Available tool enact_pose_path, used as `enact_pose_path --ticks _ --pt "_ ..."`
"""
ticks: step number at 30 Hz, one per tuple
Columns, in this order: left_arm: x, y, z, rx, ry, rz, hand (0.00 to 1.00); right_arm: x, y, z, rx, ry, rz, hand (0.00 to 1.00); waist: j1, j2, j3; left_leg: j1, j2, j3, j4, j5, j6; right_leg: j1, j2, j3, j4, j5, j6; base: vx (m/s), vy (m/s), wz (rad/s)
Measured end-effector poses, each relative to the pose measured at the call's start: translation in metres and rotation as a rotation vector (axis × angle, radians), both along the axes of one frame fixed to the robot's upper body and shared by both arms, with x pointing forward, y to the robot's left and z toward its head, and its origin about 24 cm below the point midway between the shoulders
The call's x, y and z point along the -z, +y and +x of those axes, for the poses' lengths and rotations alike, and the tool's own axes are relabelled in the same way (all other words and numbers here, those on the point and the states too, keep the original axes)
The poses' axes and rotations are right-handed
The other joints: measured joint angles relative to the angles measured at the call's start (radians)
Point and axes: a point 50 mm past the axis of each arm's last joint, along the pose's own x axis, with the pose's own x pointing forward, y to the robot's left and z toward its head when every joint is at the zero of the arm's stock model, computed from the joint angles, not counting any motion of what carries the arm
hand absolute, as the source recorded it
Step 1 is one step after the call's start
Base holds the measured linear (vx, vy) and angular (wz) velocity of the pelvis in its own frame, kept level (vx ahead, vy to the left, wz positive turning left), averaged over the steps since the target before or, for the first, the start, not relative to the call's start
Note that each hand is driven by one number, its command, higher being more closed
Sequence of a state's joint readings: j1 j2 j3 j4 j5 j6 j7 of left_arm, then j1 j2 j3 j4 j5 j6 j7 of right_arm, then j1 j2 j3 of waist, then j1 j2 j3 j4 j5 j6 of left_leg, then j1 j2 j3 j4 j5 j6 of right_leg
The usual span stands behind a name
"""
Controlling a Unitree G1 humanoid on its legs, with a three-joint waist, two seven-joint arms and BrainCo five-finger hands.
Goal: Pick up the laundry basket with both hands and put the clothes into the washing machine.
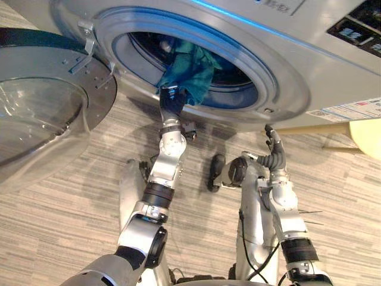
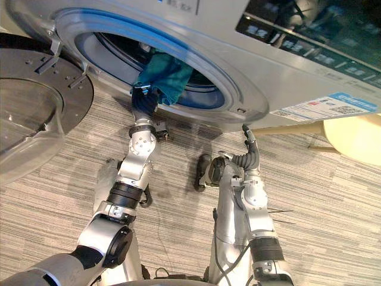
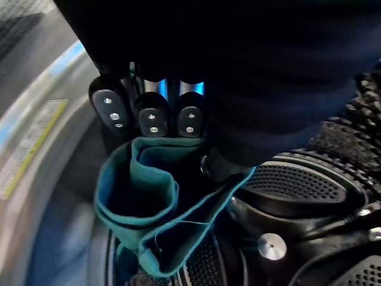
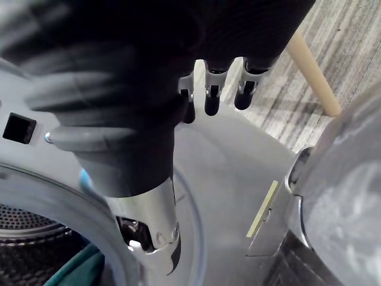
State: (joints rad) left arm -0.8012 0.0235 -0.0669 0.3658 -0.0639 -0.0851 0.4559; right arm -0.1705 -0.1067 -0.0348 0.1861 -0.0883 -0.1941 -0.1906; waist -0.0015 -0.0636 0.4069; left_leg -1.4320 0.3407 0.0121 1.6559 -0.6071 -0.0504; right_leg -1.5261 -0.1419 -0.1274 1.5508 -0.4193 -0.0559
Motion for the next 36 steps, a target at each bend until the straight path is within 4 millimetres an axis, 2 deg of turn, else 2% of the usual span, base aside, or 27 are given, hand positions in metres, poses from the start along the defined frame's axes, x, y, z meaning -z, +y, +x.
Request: enact_pose_path --ticks 6,9,12,13,15,17,20,22,25,27,30,36 --pt "-0.072 0.014 0.011 -0.066 -0.176 0.079 1.00 -0.004 0.006 -0.001 -0.042 -0.034 -0.001 0.00 -0.018 -0.002 -0.001 -0.006 0.017 0.004 0.004 0.001 -0.002 -0.013 0.019 0.001 -0.004 0.010 -0.012 0.04 -0.032 -0.09" --pt "-0.094 0.026 0.014 -0.138 -0.221 0.167 1.00 -0.005 0.010 -0.001 -0.063 -0.042 0.002 0.00 -0.033 -0.002 -0.001 -0.006 0.036 0.010 0.003 0.000 -0.002 -0.015 0.036 0.000 -0.019 0.022 -0.009 0.02 -0.023 -0.19" --pt "-0.108 0.036 0.018 -0.200 -0.229 0.237 1.00 -0.007 0.013 -0.003 -0.088 -0.048 0.012 0.00 -0.045 -0.002 -0.001 -0.004 0.048 0.018 0.001 0.000 -0.001 -0.022 0.051 0.005 -0.032 0.032 -0.001 0.01 -0.010 -0.22" --pt "-0.115 0.040 0.019 -0.231 -0.234 0.290 0.00 -0.008 0.013 -0.004 -0.093 -0.054 0.027 0.00 -0.045 -0.002 -0.001 -0.005 0.062 0.023 -0.001 0.000 -0.001 -0.028 0.063 0.011 -0.041 0.043 0.006 0.00 -0.004 -0.29" --pt "-0.125 0.044 0.020 -0.284 -0.247 0.417 0.00 -0.009 0.013 -0.005 -0.100 -0.061 0.033 0.00 -0.049 -0.003 -0.001 -0.006 0.073 0.037 -0.005 -0.001 0.000 -0.039 0.076 0.020 -0.055 0.059 0.007 0.00 0.004 -0.30" --pt "-0.134 0.046 0.022 -0.357 -0.249 0.616 0.00 -0.007 0.013 -0.007 -0.113 -0.058 0.036 0.00 -0.056 -0.003 -0.001 -0.015 0.083 0.044 -0.007 -0.002 0.002 -0.051 0.089 0.022 -0.073 0.075 0.015 0.00 0.027 -0.27" --pt "-0.138 0.042 0.028 -0.394 -0.220 0.836 0.00 -0.008 0.014 -0.011 -0.134 -0.075 0.061 0.00 -0.068 -0.003 -0.001 -0.030 0.096 0.046 0.001 -0.004 0.007 -0.064 0.091 0.021 -0.075 0.083 0.015 0.02 0.022 -0.09" --pt "-0.136 0.043 0.031 -0.394 -0.186 0.928 0.00 -0.010 0.015 -0.012 -0.143 -0.084 0.064 0.00 -0.072 -0.003 0.000 -0.039 0.096 0.045 0.005 -0.005 0.008 -0.072 0.091 0.021 -0.074 0.087 0.012 0.02 0.009 -0.06" --pt "-0.115 0.038 0.043 -0.330 -0.067 1.099 0.00 -0.010 0.016 -0.012 -0.163 -0.082 0.063 0.00 -0.075 -0.005 0.000 -0.045 0.097 0.040 0.013 -0.006 0.010 -0.075 0.091 0.020 -0.069 0.087 0.012 0.00 0.000 0.00" --pt "-0.103 0.032 0.048 -0.275 -0.010 1.165 0.00 -0.011 0.017 -0.012 -0.179 -0.085 0.061 0.00 -0.077 -0.005 0.000 -0.054 0.097 0.037 0.020 -0.009 0.015 -0.080 0.090 0.019 -0.067 0.088 0.014 0.00 0.000 0.00" --pt "-0.096 0.025 0.048 -0.251 -0.003 1.214 0.00 -0.012 0.018 -0.012 -0.187 -0.086 0.065 0.00 -0.080 -0.009 0.002 -0.057 0.096 0.038 0.030 -0.013 0.022 -0.082 0.086 0.022 -0.059 0.089 0.015 0.00 0.000 0.00" --pt "-0.101 0.036 0.046 -0.306 -0.027 1.183 0.00 -0.012 0.018 -0.012 -0.187 -0.088 0.075 0.00 -0.090 -0.009 0.002 -0.060 0.093 0.039 0.029 -0.013 0.023 -0.084 0.080 0.021 -0.056 0.088 0.015 0.00 -0.001 0.01"
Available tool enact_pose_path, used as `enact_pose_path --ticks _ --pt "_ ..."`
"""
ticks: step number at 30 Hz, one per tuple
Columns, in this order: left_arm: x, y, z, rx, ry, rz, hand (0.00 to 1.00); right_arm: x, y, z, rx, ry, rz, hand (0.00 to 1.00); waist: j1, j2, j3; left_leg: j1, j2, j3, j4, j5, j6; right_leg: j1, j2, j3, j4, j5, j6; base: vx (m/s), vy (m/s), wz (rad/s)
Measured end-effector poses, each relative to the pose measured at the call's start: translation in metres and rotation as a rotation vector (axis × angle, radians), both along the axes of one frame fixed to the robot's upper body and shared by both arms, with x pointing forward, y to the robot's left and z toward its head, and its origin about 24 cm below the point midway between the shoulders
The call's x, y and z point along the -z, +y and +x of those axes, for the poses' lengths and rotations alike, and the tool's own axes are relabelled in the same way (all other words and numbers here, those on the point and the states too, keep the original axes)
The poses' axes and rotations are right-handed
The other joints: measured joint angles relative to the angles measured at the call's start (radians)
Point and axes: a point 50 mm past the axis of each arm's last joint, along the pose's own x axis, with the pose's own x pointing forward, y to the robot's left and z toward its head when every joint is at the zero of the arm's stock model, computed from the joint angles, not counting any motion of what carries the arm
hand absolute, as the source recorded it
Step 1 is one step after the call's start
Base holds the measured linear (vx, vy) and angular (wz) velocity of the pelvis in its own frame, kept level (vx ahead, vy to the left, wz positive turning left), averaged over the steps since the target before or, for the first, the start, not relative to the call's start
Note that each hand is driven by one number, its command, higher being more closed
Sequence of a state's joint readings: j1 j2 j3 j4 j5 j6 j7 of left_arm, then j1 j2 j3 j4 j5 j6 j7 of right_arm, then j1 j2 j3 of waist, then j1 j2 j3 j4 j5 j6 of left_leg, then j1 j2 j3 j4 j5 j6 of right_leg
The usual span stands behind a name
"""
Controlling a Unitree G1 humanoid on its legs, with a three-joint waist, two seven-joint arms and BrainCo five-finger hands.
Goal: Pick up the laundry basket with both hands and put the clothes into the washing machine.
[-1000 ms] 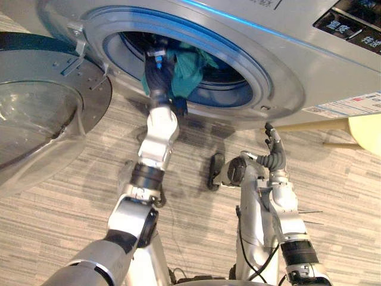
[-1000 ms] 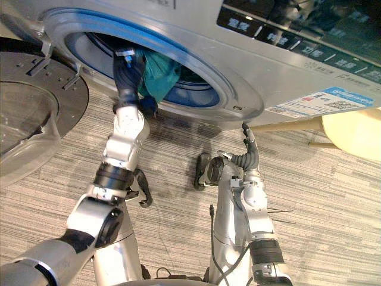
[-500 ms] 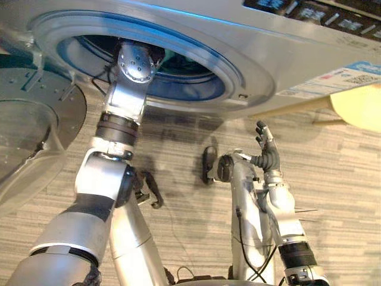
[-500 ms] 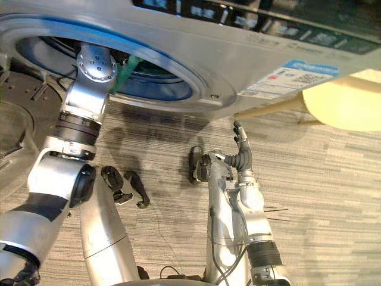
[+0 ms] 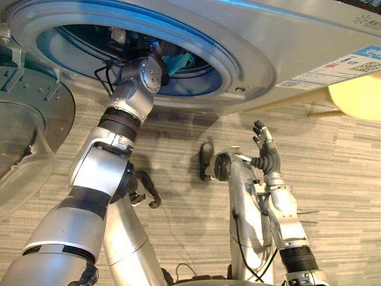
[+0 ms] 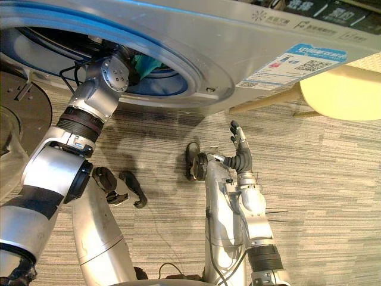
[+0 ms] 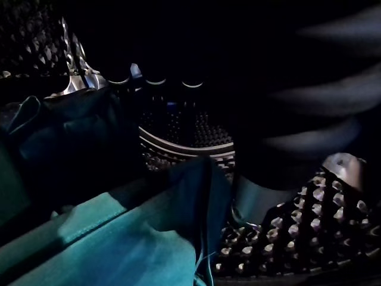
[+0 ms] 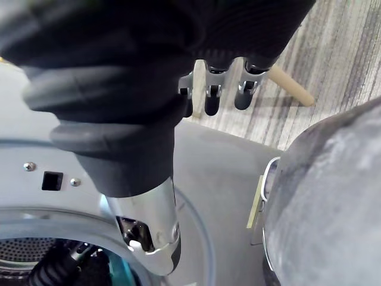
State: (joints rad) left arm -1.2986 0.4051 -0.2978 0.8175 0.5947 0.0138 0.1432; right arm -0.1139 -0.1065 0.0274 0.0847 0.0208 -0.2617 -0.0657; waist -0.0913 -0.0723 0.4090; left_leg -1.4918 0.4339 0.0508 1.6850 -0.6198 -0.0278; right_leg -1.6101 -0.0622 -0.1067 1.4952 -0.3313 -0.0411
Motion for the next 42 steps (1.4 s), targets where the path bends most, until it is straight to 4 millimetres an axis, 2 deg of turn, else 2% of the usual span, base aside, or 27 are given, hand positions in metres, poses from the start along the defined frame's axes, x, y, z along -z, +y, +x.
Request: enact_pose_path --ticks 6,10,13,14,16,18,19,21,24,25,26,29,30,34,37,39,40,42 --pt "-0.006 0.021 -0.018 0.013 -0.180 -0.234 0.00 0.001 -0.001 -0.001 0.027 -0.003 -0.001 0.00 -0.003 0.000 0.000 0.005 -0.015 0.001 -0.008 0.001 0.000 0.005 -0.013 0.001 0.005 -0.006 0.001 0.02 -0.006 0.08" --pt "0.020 0.035 -0.031 0.035 -0.194 -0.352 0.00 0.009 -0.003 -0.005 0.051 0.028 -0.014 0.00 0.002 0.000 0.000 0.047 -0.029 0.007 -0.032 0.001 0.000 0.045 -0.027 0.001 -0.003 -0.020 0.002 0.02 -0.010 0.13" --pt "0.055 0.041 -0.042 0.062 -0.161 -0.518 0.00 0.014 -0.001 -0.007 0.061 0.049 -0.019 0.00 0.024 0.000 0.000 0.090 -0.035 0.021 -0.077 0.006 -0.009 0.084 -0.028 0.002 -0.037 -0.021 0.003 0.03 -0.021 0.08" --pt "0.079 0.040 -0.047 0.086 -0.110 -0.608 0.00 0.016 -0.001 -0.007 0.062 0.062 -0.035 0.00 0.036 0.000 -0.001 0.111 -0.037 0.028 -0.096 0.009 -0.013 0.100 -0.028 0.003 -0.049 -0.022 0.003 0.04 -0.023 0.04" --pt "0.106 0.035 -0.052 0.105 -0.040 -0.693 0.00 0.020 0.001 -0.007 0.062 0.085 -0.029 0.00 0.051 0.000 -0.002 0.135 -0.042 0.030 -0.114 0.014 -0.019 0.121 -0.029 0.002 -0.060 -0.026 0.001 0.05 -0.021 0.07" --pt "0.154 0.027 -0.068 0.125 0.082 -0.844 0.00 0.031 0.004 -0.007 0.066 0.146 -0.013 0.00 0.053 0.000 -0.003 0.198 -0.054 0.033 -0.146 0.016 -0.023 0.184 -0.038 -0.003 -0.074 -0.039 -0.005 0.07 -0.033 0.16" --pt "0.167 0.025 -0.072 0.129 0.119 -0.882 0.00 0.034 0.004 -0.008 0.069 0.160 -0.010 0.00 0.054 0.001 -0.003 0.221 -0.056 0.035 -0.157 0.016 -0.023 0.206 -0.040 -0.004 -0.081 -0.042 -0.004 0.08 -0.041 0.13" --pt "0.213 0.015 -0.093 0.148 0.268 -0.986 0.00 0.044 -0.002 -0.011 0.098 0.207 -0.006 0.00 0.059 0.001 -0.006 0.329 -0.069 0.053 -0.223 0.023 -0.035 0.306 -0.043 -0.004 -0.132 -0.047 0.001 0.06 -0.040 0.08" --pt "0.252 0.009 -0.115 0.140 0.410 -1.035 0.00 0.061 -0.012 -0.021 0.150 0.275 -0.003 0.00 0.074 0.002 -0.013 0.470 -0.074 0.082 -0.324 0.040 -0.040 0.440 -0.039 -0.006 -0.218 -0.048 0.007 0.05 -0.063 0.01" --pt "0.274 0.008 -0.126 0.118 0.493 -1.050 0.00 0.074 -0.017 -0.030 0.172 0.342 -0.004 0.00 0.080 0.003 -0.040 0.542 -0.084 0.099 -0.393 0.058 -0.045 0.507 -0.038 -0.006 -0.276 -0.043 0.011 0.09 -0.079 0.05" --pt "0.295 0.010 -0.138 0.077 0.569 -1.059 0.00 0.086 -0.020 -0.038 0.183 0.398 -0.005 0.00 0.081 0.002 -0.058 0.630 -0.092 0.116 -0.472 0.081 -0.051 0.591 -0.033 -0.009 -0.345 -0.032 0.017 0.10 -0.081 0.02" --pt "0.340 0.014 -0.168 -0.031 0.736 -1.076 0.00 0.105 -0.024 -0.057 0.205 0.486 -0.006 0.00 0.083 0.011 -0.110 0.835 -0.110 0.159 -0.677 0.141 -0.054 0.792 -0.015 -0.018 -0.537 0.019 0.023 0.12 -0.034 -0.05" --pt "0.357 0.017 -0.180 -0.074 0.802 -1.074 0.00 0.112 -0.025 -0.065 0.216 0.521 -0.006 0.00 0.082 0.014 -0.135 0.918 -0.122 0.179 -0.772 0.180 -0.057 0.871 -0.009 -0.021 -0.625 0.050 0.022 0.17 -0.014 -0.04" --pt "0.390 0.022 -0.208 -0.185 0.937 -1.032 0.00 0.128 -0.029 -0.082 0.246 0.600 -0.007 0.00 0.083 0.022 -0.209 1.121 -0.155 0.253 -1.026 0.276 -0.060 1.046 0.006 -0.012 -0.844 0.125 0.034 0.19 0.010 -0.15" --pt "0.411 0.033 -0.226 -0.301 1.017 -1.024 0.00 0.150 -0.030 -0.095 0.255 0.710 -0.008 0.00 0.078 0.052 -0.269 1.270 -0.182 0.313 -1.236 0.355 -0.069 1.169 0.030 0.007 -1.045 0.200 0.047 0.16 0.055 -0.32" --pt "0.422 0.036 -0.236 -0.343 1.071 -0.998 0.00 0.169 -0.035 -0.108 0.269 0.814 -0.019 0.00 0.076 0.085 -0.303 1.360 -0.215 0.323 -1.373 0.412 -0.076 1.253 0.053 0.037 -1.189 0.262 0.049 0.19 0.079 -0.32" --pt "0.423 0.037 -0.237 -0.348 1.078 -0.988 0.00 0.173 -0.037 -0.110 0.276 0.835 -0.018 0.00 0.076 0.089 -0.305 1.369 -0.220 0.314 -1.384 0.420 -0.075 1.269 0.059 0.049 -1.209 0.273 0.049 0.16 0.054 -0.44" --pt "0.427 0.041 -0.240 -0.366 1.099 -0.965 0.00 0.183 -0.044 -0.113 0.288 0.895 -0.035 0.00 0.076 0.097 -0.304 1.387 -0.245 0.203 -1.373 0.436 -0.063 1.308 0.069 0.096 -1.264 0.313 0.049 0.13 0.015 -0.55"
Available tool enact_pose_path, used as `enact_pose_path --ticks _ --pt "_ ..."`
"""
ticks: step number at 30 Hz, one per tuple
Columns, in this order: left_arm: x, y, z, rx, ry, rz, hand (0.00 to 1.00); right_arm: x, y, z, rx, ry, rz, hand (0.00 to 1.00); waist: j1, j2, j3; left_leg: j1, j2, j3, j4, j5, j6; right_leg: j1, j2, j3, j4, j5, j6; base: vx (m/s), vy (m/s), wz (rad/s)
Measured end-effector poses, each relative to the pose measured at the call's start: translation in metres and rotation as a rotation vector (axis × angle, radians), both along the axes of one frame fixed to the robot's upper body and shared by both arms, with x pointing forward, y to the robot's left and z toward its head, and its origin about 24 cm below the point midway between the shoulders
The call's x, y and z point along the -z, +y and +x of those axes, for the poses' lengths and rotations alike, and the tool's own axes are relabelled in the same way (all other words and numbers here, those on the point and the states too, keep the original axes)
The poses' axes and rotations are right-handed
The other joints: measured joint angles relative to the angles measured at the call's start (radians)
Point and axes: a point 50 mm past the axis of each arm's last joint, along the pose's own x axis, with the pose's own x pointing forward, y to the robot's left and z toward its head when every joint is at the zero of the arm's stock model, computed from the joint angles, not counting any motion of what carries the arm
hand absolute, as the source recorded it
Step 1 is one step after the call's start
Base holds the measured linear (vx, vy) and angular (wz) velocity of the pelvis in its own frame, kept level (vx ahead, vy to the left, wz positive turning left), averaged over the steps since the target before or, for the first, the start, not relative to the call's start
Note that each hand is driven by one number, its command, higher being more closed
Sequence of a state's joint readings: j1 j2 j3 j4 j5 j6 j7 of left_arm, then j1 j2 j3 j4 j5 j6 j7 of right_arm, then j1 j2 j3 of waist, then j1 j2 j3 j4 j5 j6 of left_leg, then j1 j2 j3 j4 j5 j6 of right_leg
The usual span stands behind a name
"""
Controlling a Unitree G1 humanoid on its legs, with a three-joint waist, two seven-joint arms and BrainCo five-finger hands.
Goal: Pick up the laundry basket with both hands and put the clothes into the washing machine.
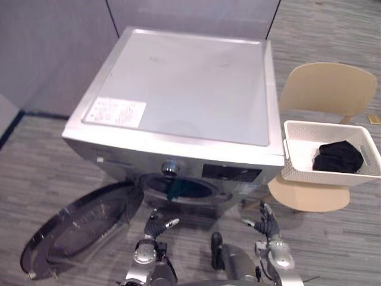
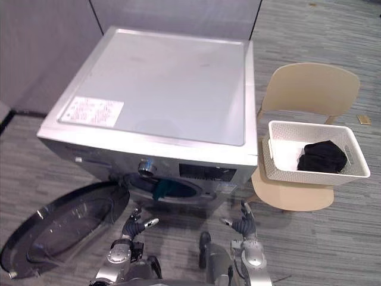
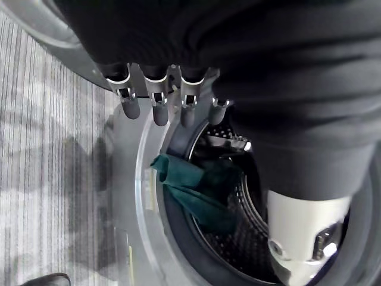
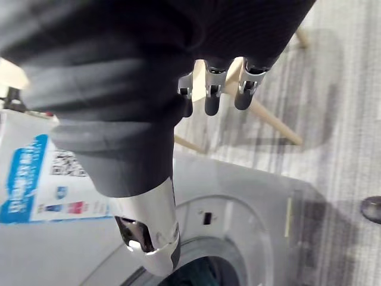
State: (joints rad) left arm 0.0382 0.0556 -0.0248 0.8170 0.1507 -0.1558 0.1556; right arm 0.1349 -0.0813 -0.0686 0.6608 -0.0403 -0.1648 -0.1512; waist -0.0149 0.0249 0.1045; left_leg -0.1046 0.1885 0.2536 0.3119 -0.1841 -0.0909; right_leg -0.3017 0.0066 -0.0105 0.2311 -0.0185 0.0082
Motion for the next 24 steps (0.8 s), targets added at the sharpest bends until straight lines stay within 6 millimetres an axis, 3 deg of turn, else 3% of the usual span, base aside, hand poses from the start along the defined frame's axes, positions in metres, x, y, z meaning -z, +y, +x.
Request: enact_pose_path --ticks 2,6,9,10,11,12,13,14,15,16,17,19,20,21,22,23,24 --pt "0.003 0.000 -0.003 -0.002 0.019 -0.001 0.00 0.003 -0.010 -0.004 0.022 0.025 -0.017 0.00 0.001 0.002 0.000 0.018 -0.027 -0.082 0.006 0.012 0.014 0.045 0.000 0.042 -0.072 0.042 0.012 0.09 0.054 -0.67" --pt "0.008 0.001 -0.009 -0.003 0.049 0.002 0.00 0.008 -0.025 -0.010 0.086 0.064 -0.027 0.00 -0.007 0.011 -0.014 0.115 -0.061 -0.051 -0.110 0.014 0.011 0.110 0.010 0.155 -0.240 0.148 0.040 0.01 0.098 -0.82" --pt "0.007 0.006 -0.006 0.018 0.052 0.033 0.00 0.007 -0.025 -0.001 0.112 0.055 0.000 0.00 -0.023 0.010 -0.008 0.118 -0.076 0.016 -0.117 -0.057 0.026 0.070 0.029 0.271 -0.299 0.222 0.067 -0.11 0.129 -1.28" --pt "0.006 0.012 -0.004 0.019 0.047 0.049 0.00 0.004 -0.022 0.009 0.108 0.032 0.013 0.00 -0.023 -0.004 0.006 0.116 -0.084 0.065 -0.094 -0.093 0.036 0.049 0.038 0.322 -0.313 0.233 0.066 -0.20 0.080 -1.72" --pt "0.004 0.014 0.000 0.020 0.039 0.058 0.00 -0.001 -0.019 0.020 0.104 0.005 0.022 0.00 -0.023 -0.010 0.023 0.102 -0.075 0.153 -0.086 -0.103 0.048 0.026 0.024 0.233 -0.329 0.194 0.002 -0.24 0.061 -1.82" --pt "0.003 0.014 0.002 0.021 0.036 0.058 0.00 -0.002 -0.018 0.025 0.099 -0.005 0.024 0.00 -0.019 0.005 0.028 0.099 -0.050 0.200 -0.090 -0.104 0.049 0.002 0.020 0.131 -0.314 0.170 -0.039 -0.19 -0.001 -2.32" --pt "0.003 0.015 0.002 0.021 0.042 0.061 0.00 -0.005 -0.011 0.036 0.082 -0.020 0.040 0.00 -0.006 0.012 0.037 0.120 -0.015 0.315 -0.097 -0.097 0.041 -0.064 -0.017 -0.263 -0.110 0.106 -0.111 -0.08 -0.019 -2.10" --pt "0.004 0.016 0.000 0.019 0.052 0.064 0.00 -0.005 -0.011 0.036 0.084 -0.019 0.044 0.00 0.000 0.025 0.044 0.132 -0.011 0.357 -0.098 -0.095 0.037 -0.069 -0.040 -0.381 -0.042 0.056 -0.145 0.01 -0.020 -2.10" --pt "0.005 0.016 -0.001 0.017 0.060 0.064 0.00 -0.004 -0.010 0.035 0.083 -0.016 0.044 0.00 0.003 0.022 0.043 0.143 -0.012 0.396 -0.094 -0.094 0.036 -0.054 -0.066 -0.477 0.006 0.015 -0.166 0.04 -0.041 -1.64" --pt "0.007 0.018 -0.005 0.009 0.074 0.064 0.00 -0.003 -0.007 0.035 0.070 -0.007 0.041 0.00 0.007 0.002 0.032 0.159 -0.018 0.459 -0.069 -0.096 0.035 -0.015 -0.100 -0.637 0.037 -0.074 -0.174 0.06 -0.122 -2.04" --pt "0.008 0.018 -0.007 -0.006 0.085 0.058 0.00 -0.003 -0.004 0.040 0.056 -0.005 0.034 0.00 0.007 0.007 0.034 0.180 -0.012 0.505 -0.058 -0.098 0.034 0.004 -0.123 -0.718 0.055 -0.106 -0.197 0.07 -0.163 -2.01" --pt "0.010 0.017 -0.008 -0.012 0.096 0.053 0.00 -0.002 -0.002 0.039 0.048 -0.001 0.036 0.00 0.003 0.014 0.038 0.219 -0.015 0.552 -0.065 -0.102 0.026 0.011 -0.124 -0.727 0.081 -0.122 -0.140 0.10 -0.151 -1.62" --pt "0.012 0.016 -0.008 -0.013 0.111 0.050 0.00 0.000 -0.001 0.035 0.039 0.013 0.035 0.00 0.000 0.019 0.039 0.234 0.008 0.572 -0.019 -0.116 0.002 -0.002 -0.093 -0.665 0.106 -0.138 -0.126 0.24 -0.218 -1.74" --pt "0.013 0.016 -0.009 -0.018 0.114 0.045 0.00 0.004 0.002 0.028 0.025 0.035 0.034 0.00 -0.002 0.019 0.039 0.230 0.066 0.578 0.117 -0.129 -0.019 0.002 -0.054 -0.608 0.116 -0.161 -0.124 0.21 -0.183 -1.53" --pt "0.013 0.016 -0.010 -0.022 0.119 0.044 0.00 0.006 0.003 0.025 0.020 0.044 0.034 0.00 0.001 0.019 0.039 0.214 0.110 0.572 0.215 -0.128 -0.018 0.012 -0.030 -0.578 0.112 -0.169 -0.124 0.31 -0.223 -1.62" --pt "0.016 0.016 -0.015 -0.028 0.133 0.040 0.00 0.008 0.006 0.021 0.007 0.058 0.035 0.00 0.003 0.034 0.041 0.165 0.213 0.528 0.450 -0.115 0.039 0.044 0.030 -0.522 0.083 -0.178 -0.121 0.27 -0.171 -1.72" --pt "0.018 0.012 -0.022 -0.031 0.150 0.028 0.00 0.009 0.007 0.020 -0.002 0.064 0.034 0.00 0.003 0.041 0.044 0.104 0.271 0.452 0.632 -0.149 0.098 0.076 0.079 -0.462 0.059 -0.178 -0.123 0.31 -0.185 -1.70"
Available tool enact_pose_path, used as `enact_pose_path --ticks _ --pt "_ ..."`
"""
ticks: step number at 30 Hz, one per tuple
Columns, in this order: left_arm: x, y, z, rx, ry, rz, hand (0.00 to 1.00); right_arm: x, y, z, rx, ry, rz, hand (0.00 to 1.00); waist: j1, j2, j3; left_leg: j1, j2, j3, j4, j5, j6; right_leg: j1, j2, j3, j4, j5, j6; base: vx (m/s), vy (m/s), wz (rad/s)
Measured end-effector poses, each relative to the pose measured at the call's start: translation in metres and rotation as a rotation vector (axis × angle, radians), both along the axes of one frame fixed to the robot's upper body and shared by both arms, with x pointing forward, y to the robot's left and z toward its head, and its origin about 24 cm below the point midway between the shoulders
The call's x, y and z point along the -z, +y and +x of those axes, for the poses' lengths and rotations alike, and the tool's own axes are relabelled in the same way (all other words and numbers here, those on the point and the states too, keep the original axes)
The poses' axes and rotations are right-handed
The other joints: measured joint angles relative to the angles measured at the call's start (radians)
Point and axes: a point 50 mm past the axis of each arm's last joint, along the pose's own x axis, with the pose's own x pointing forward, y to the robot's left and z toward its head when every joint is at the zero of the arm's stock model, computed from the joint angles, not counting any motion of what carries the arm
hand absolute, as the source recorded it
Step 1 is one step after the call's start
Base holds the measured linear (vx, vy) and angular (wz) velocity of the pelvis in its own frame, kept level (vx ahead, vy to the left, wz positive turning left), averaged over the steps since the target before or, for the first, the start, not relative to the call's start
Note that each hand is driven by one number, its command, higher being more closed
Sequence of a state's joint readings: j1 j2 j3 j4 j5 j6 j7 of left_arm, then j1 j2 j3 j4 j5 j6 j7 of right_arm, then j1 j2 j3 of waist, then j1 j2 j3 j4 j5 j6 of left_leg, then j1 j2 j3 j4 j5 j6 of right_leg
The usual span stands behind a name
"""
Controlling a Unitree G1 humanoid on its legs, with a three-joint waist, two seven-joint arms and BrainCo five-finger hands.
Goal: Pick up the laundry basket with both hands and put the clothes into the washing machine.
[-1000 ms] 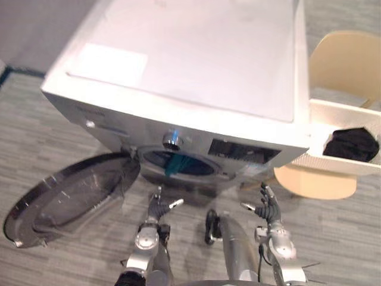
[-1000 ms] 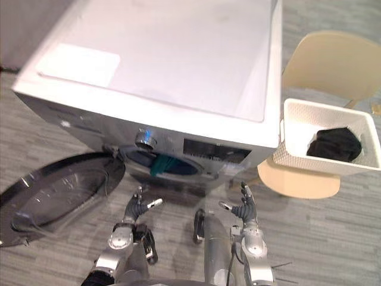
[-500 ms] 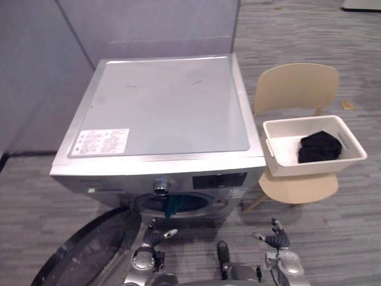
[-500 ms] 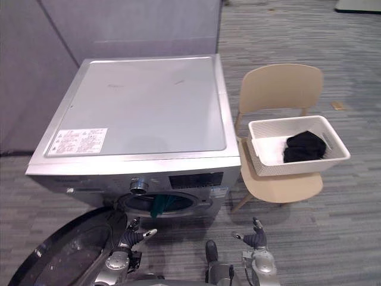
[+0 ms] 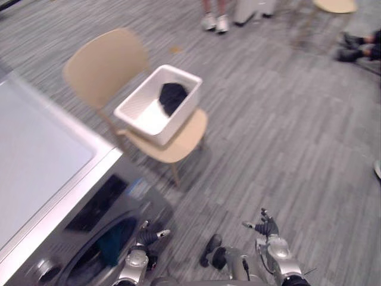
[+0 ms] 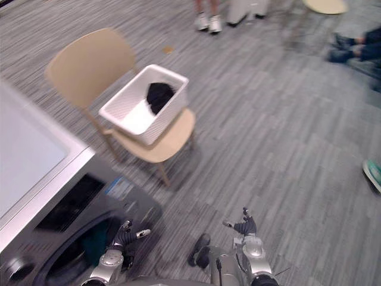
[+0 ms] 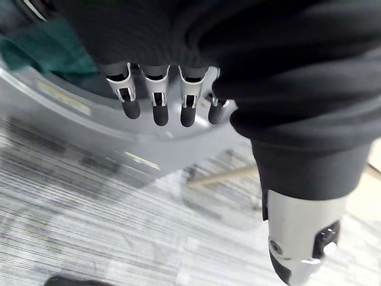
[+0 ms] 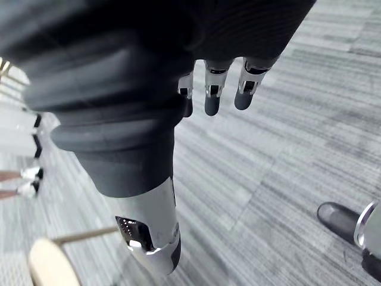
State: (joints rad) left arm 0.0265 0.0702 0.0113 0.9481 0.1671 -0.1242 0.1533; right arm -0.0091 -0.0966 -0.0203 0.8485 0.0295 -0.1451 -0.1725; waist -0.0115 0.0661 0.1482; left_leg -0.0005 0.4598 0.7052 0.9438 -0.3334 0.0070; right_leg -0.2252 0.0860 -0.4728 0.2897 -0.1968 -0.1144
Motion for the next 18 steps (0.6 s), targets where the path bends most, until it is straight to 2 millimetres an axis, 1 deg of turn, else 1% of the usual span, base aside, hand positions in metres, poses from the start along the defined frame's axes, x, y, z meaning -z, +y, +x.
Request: enact_pose_path --ticks 1,2,3,4,5,6,7,8,9,10,11,12,13,14,15,16,17,18 --pt "0.002 -0.003 -0.002 -0.002 0.009 -0.008 0.00 0.000 0.000 0.000 -0.003 0.001 -0.001 0.00 0.001 -0.002 0.001 -0.039 -0.008 -0.065 0.047 -0.006 -0.001 0.014 0.011 0.028 -0.007 -0.001 -0.001 0.25 -0.089 -1.64" --pt "0.004 -0.010 -0.006 -0.008 0.021 -0.032 0.00 0.000 -0.001 0.000 -0.005 0.003 -0.004 0.00 0.004 -0.009 0.006 -0.109 -0.066 -0.191 0.075 -0.012 -0.022 0.049 0.022 0.088 -0.027 0.003 -0.009 0.25 -0.029 -1.55" --pt "0.006 -0.015 -0.010 -0.013 0.029 -0.048 0.00 0.000 -0.002 -0.001 -0.005 0.005 -0.006 0.00 0.020 -0.014 0.012 -0.158 -0.137 -0.272 0.040 -0.012 -0.024 0.091 0.027 0.152 -0.055 0.013 -0.005 0.25 -0.008 -1.52" --pt "0.005 -0.016 -0.009 -0.020 0.021 -0.053 0.00 0.001 -0.003 -0.002 0.000 0.010 -0.005 0.00 0.029 -0.014 0.012 -0.184 -0.168 -0.304 0.011 -0.012 -0.024 0.110 0.030 0.183 -0.072 0.018 0.002 0.26 0.029 -1.40" --pt "0.002 -0.015 -0.006 -0.031 -0.003 -0.059 0.00 0.002 -0.003 -0.003 0.005 0.018 -0.004 0.00 0.042 -0.011 0.017 -0.231 -0.227 -0.357 -0.077 -0.012 -0.024 0.151 0.033 0.235 -0.112 0.028 0.012 0.21 0.045 -0.97" --pt "0.002 -0.016 -0.005 -0.036 -0.009 -0.064 0.00 0.003 -0.004 -0.003 0.006 0.024 -0.004 0.00 0.049 -0.013 0.022 -0.251 -0.255 -0.381 -0.136 -0.011 -0.024 0.170 0.034 0.259 -0.131 0.031 0.018 0.27 0.079 -1.05" --pt "0.001 -0.017 -0.004 -0.047 -0.017 -0.075 0.00 0.004 -0.004 -0.004 0.012 0.028 -0.002 0.00 0.058 0.000 0.030 -0.289 -0.308 -0.433 -0.270 0.003 -0.045 0.210 0.034 0.296 -0.167 0.036 0.027 0.28 0.110 -0.81" --pt "0.001 -0.019 -0.003 -0.052 -0.021 -0.085 0.00 0.004 -0.006 -0.004 0.018 0.027 0.000 0.00 0.058 0.015 0.037 -0.317 -0.351 -0.470 -0.430 0.042 -0.093 0.245 0.034 0.321 -0.206 0.038 0.034 0.27 0.121 -0.69" --pt "0.000 -0.020 -0.002 -0.055 -0.025 -0.091 0.00 0.004 -0.007 -0.004 0.019 0.029 -0.004 0.00 0.060 0.019 0.039 -0.324 -0.365 -0.484 -0.496 0.098 -0.074 0.260 0.033 0.334 -0.228 0.038 0.038 0.38 0.161 -0.65" --pt "0.000 -0.021 -0.002 -0.069 -0.031 -0.102 0.00 0.005 -0.006 -0.004 0.023 0.035 0.006 0.00 0.083 0.013 0.037 -0.313 -0.394 -0.489 -0.560 0.198 -0.050 0.293 0.024 0.366 -0.264 0.040 0.050 0.48 0.176 -0.55" --pt "-0.001 -0.020 -0.001 -0.073 -0.036 -0.103 0.00 0.003 -0.002 0.000 0.015 0.024 0.016 0.00 0.086 0.003 0.037 -0.314 -0.418 -0.504 -0.564 0.207 0.000 0.307 0.008 0.391 -0.267 0.031 0.065 0.53 0.179 -0.42" --pt "-0.002 -0.021 0.001 -0.071 -0.041 -0.104 0.00 0.002 0.000 0.004 0.010 0.015 0.018 0.00 0.082 -0.003 0.039 -0.316 -0.430 -0.513 -0.555 0.196 0.017 0.303 -0.001 0.392 -0.253 0.027 0.070 0.49 0.157 -0.13" --pt "-0.002 -0.023 0.002 -0.072 -0.042 -0.111 0.00 0.001 0.001 0.009 -0.001 0.011 0.016 0.00 0.082 -0.006 0.041 -0.302 -0.441 -0.512 -0.566 0.169 0.057 0.281 -0.012 0.396 -0.184 0.010 0.099 0.49 0.151 -0.02" --pt "-0.002 -0.022 0.002 -0.076 -0.044 -0.113 0.00 0.002 0.002 0.011 -0.001 0.019 0.019 0.00 0.083 -0.006 0.041 -0.242 -0.444 -0.510 -0.607 0.162 0.066 0.232 -0.032 0.394 -0.021 -0.032 0.166 0.60 0.171 0.00" --pt "-0.002 -0.020 0.002 -0.075 -0.043 -0.107 0.00 0.002 0.003 0.012 0.000 0.019 0.023 0.00 0.082 -0.017 0.048 -0.190 -0.450 -0.509 -0.634 0.161 0.069 0.170 -0.047 0.390 0.165 -0.037 0.193 0.51 0.128 0.08" --pt "-0.002 -0.016 0.001 -0.077 -0.041 -0.099 0.00 0.002 0.007 0.012 -0.002 0.018 0.032 0.00 0.081 -0.031 0.058 -0.137 -0.454 -0.513 -0.649 0.156 0.076 0.095 -0.068 0.383 0.393 0.009 0.259 0.41 0.083 0.21" --pt "-0.001 -0.014 0.000 -0.075 -0.033 -0.092 0.00 0.003 0.009 0.011 -0.002 0.020 0.039 0.00 0.080 -0.045 0.063 -0.082 -0.468 -0.530 -0.660 0.148 0.088 0.036 -0.104 0.364 0.590 0.030 0.277 0.41 0.049 0.52" --pt "-0.001 -0.010 -0.001 -0.074 -0.028 -0.081 0.00 0.003 0.007 0.008 0.002 0.023 0.035 0.00 0.073 -0.046 0.064 -0.020 -0.474 -0.581 -0.665 0.137 0.105 -0.011 -0.145 0.327 0.740 0.000 0.219 0.52 0.028 0.67"
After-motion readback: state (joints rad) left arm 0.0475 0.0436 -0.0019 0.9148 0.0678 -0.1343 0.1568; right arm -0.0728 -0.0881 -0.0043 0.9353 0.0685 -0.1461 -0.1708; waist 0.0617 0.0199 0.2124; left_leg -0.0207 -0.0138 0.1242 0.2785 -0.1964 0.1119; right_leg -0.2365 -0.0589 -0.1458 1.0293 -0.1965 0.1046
